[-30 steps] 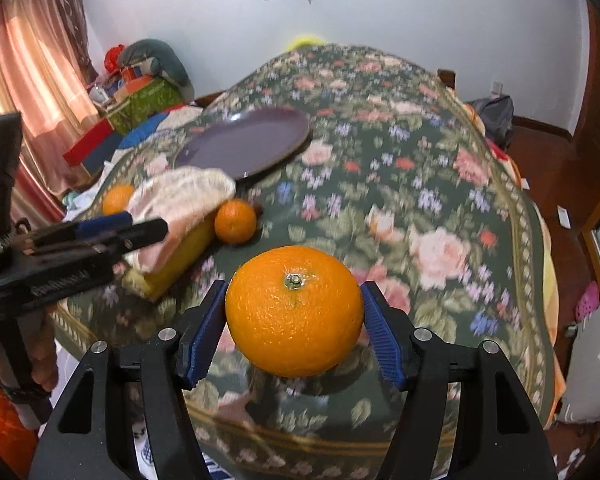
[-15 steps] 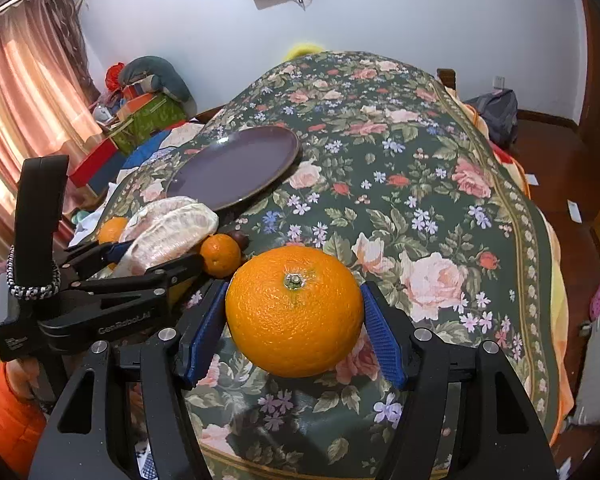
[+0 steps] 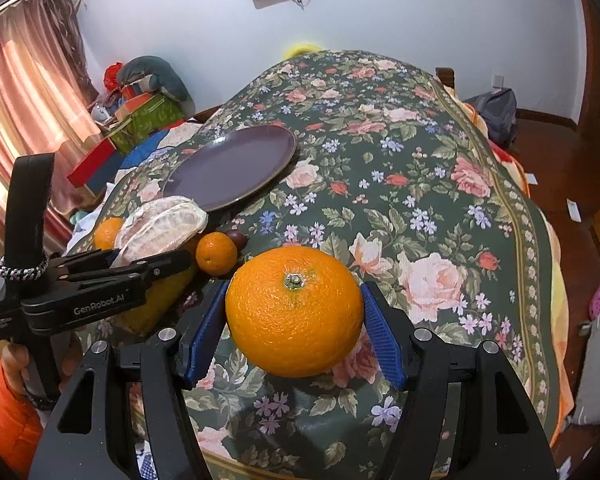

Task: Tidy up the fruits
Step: 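Carry the pomelo segment with the left gripper while the right gripper carries the orange toward the plate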

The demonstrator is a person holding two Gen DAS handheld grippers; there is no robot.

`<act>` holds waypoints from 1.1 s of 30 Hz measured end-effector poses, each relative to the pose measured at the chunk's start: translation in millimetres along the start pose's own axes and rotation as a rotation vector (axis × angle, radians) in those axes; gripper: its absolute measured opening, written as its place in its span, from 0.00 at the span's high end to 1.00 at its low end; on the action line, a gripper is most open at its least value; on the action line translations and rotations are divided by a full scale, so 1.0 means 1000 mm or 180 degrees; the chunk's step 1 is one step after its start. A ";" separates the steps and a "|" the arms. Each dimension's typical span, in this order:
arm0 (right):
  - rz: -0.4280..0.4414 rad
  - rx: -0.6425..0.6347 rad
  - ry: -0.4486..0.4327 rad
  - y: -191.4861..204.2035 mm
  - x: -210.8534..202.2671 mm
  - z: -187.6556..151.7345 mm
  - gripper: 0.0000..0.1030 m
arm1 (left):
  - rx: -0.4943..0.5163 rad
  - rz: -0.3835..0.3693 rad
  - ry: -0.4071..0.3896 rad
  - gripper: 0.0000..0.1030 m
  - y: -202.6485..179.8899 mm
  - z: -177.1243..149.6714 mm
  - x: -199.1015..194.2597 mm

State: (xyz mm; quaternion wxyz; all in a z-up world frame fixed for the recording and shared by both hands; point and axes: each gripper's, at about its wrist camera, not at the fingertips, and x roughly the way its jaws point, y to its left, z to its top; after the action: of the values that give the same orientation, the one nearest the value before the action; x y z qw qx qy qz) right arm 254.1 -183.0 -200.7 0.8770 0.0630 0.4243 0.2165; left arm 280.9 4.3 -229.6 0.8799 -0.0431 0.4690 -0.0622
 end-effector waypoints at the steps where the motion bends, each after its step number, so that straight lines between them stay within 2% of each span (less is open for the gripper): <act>1: -0.0003 -0.0004 -0.0012 0.001 -0.001 0.001 0.39 | -0.0005 0.0013 -0.0038 0.52 0.001 0.000 -0.004; 10: -0.0066 -0.0135 -0.0229 0.022 -0.018 0.020 0.39 | -0.0036 0.0034 -0.0408 0.52 0.017 0.011 -0.053; 21: -0.0080 -0.0447 -0.0519 0.057 -0.023 0.055 0.39 | -0.0161 0.0119 -0.0778 0.52 0.056 0.029 -0.102; 26: -0.0088 -0.0512 -0.0619 0.067 -0.016 0.070 0.39 | -0.0211 0.0203 -0.0888 0.52 0.073 0.038 -0.108; 33: -0.0113 -0.0582 -0.0697 0.076 0.002 0.091 0.39 | -0.0228 0.0229 -0.0886 0.52 0.088 0.050 -0.096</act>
State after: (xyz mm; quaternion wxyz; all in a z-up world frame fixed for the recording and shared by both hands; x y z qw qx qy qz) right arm 300.6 -107.1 -121.7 0.9238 -0.0014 0.3056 0.2305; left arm 275.8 106.5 -135.2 0.9360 -0.0659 0.3456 -0.0073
